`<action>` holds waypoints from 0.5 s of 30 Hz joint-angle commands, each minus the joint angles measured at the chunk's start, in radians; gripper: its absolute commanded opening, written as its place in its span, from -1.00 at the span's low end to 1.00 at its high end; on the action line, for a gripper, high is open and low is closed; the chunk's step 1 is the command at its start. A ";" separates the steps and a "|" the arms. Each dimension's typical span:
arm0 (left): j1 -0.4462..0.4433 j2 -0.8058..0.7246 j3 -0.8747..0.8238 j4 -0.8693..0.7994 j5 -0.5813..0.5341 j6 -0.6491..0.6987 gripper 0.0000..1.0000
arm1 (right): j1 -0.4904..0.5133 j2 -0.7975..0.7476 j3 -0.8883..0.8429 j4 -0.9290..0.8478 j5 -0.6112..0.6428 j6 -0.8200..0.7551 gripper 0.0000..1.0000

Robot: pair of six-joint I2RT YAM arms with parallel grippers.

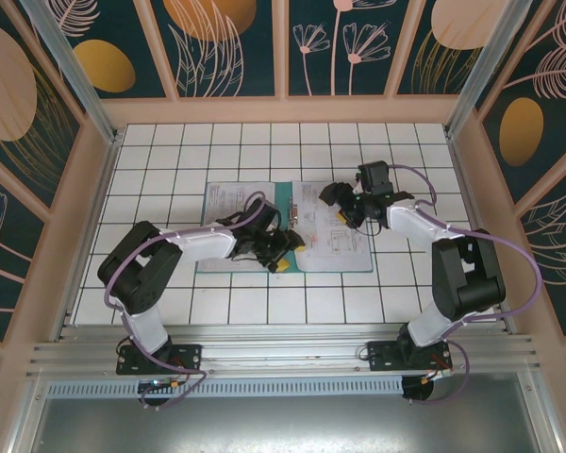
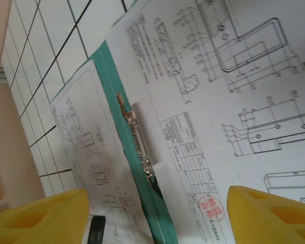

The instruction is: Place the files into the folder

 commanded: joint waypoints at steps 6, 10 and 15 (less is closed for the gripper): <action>0.056 -0.134 0.053 -0.164 -0.106 0.079 0.11 | 0.076 0.118 0.149 -0.001 0.025 -0.049 0.44; 0.146 -0.189 -0.007 -0.175 -0.112 0.110 -0.18 | 0.114 0.208 0.251 -0.021 0.037 -0.075 0.43; 0.263 -0.214 -0.100 -0.203 -0.123 0.194 -0.43 | 0.155 0.323 0.380 -0.073 0.074 -0.116 0.41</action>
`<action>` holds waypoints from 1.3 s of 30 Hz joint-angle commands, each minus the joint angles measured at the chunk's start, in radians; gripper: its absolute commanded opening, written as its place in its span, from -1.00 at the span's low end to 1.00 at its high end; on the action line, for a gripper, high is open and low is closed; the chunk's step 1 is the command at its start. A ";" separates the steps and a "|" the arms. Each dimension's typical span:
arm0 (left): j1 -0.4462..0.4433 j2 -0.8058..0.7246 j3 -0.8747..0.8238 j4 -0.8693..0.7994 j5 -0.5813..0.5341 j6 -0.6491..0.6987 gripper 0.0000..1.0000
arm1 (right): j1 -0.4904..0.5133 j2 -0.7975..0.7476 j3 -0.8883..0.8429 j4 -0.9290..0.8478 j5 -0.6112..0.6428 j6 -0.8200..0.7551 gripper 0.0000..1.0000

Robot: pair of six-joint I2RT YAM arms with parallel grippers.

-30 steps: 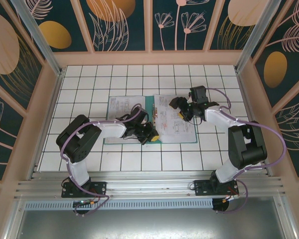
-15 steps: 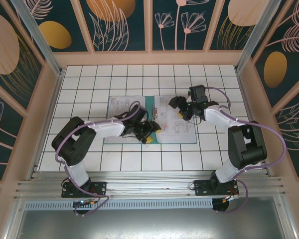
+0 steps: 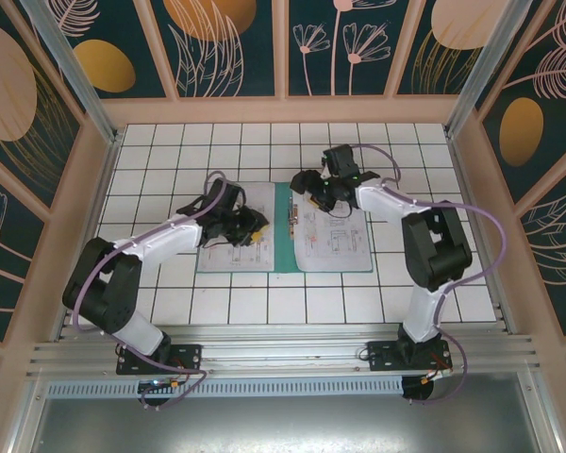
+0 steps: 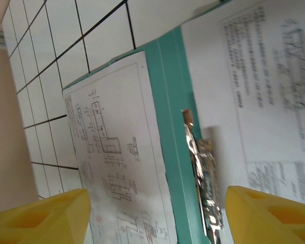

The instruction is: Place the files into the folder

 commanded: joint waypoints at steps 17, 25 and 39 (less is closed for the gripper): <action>0.105 0.045 -0.185 -0.012 -0.049 0.145 -0.54 | 0.069 0.309 0.379 -0.224 0.139 -0.125 0.40; 0.105 0.048 -0.193 -0.011 -0.050 0.148 -0.54 | 0.074 0.356 0.427 -0.237 0.131 -0.133 0.40; 0.105 0.054 -0.189 -0.007 -0.047 0.148 -0.54 | 0.083 0.401 0.477 -0.245 0.094 -0.140 0.40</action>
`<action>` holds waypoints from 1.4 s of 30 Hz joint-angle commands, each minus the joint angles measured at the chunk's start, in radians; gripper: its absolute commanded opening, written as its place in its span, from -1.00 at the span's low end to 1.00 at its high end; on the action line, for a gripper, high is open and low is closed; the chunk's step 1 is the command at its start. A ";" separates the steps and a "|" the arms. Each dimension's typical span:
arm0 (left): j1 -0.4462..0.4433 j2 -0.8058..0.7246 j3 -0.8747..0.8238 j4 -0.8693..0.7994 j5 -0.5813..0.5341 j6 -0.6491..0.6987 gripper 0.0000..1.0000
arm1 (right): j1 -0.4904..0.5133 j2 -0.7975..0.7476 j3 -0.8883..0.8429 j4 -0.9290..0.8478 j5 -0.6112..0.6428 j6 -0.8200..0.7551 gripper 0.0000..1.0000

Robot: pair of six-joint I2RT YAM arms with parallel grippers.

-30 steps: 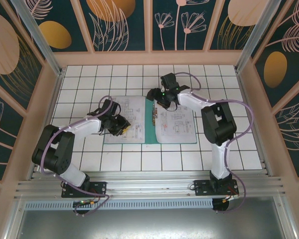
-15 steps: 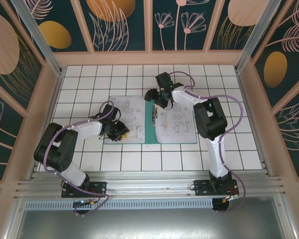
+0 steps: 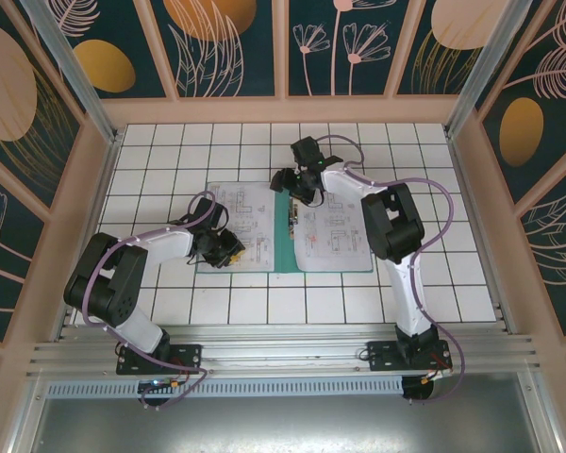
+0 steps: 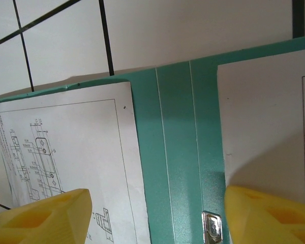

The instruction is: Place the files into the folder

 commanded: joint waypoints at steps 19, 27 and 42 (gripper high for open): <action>0.002 0.025 -0.014 0.016 -0.016 0.006 -0.57 | 0.034 -0.122 -0.030 0.000 -0.028 -0.015 0.40; 0.002 0.020 -0.028 0.029 -0.016 -0.017 -0.57 | 0.042 -0.304 -0.248 0.095 -0.120 0.033 0.40; -0.009 0.014 -0.066 0.102 0.027 -0.080 -0.57 | -0.060 -0.707 -0.720 0.226 -0.081 0.210 0.38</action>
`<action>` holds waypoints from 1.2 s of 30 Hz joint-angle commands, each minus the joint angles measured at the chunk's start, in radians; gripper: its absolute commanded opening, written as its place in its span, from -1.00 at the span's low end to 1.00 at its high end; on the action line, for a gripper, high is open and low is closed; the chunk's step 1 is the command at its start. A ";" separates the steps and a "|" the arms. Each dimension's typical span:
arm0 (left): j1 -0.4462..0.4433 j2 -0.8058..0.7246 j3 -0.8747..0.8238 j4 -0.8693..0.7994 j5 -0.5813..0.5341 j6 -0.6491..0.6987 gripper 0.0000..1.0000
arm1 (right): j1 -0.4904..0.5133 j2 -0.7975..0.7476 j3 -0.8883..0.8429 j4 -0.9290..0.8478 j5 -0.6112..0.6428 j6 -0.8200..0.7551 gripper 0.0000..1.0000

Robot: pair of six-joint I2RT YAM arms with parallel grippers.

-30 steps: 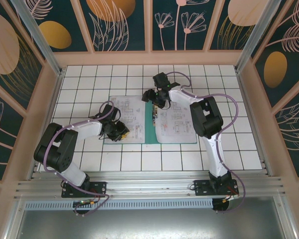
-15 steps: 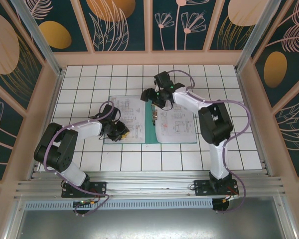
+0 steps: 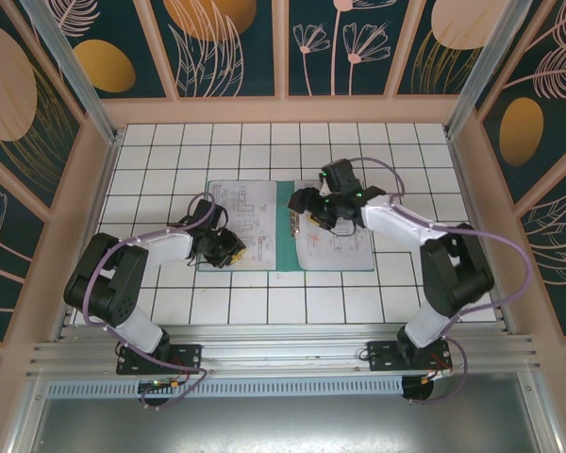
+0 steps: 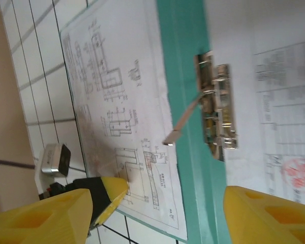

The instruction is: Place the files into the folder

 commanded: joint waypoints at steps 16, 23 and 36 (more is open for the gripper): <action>-0.237 0.133 0.064 0.133 0.036 -0.176 -0.58 | -0.205 -0.206 -0.308 0.223 -0.110 0.261 0.34; -0.266 0.178 0.103 0.136 0.051 -0.165 -0.59 | -0.198 -0.083 -0.272 0.355 -0.139 0.351 0.22; -0.267 0.186 0.114 0.124 0.048 -0.154 -0.61 | -0.146 0.123 -0.116 0.322 -0.138 0.356 0.00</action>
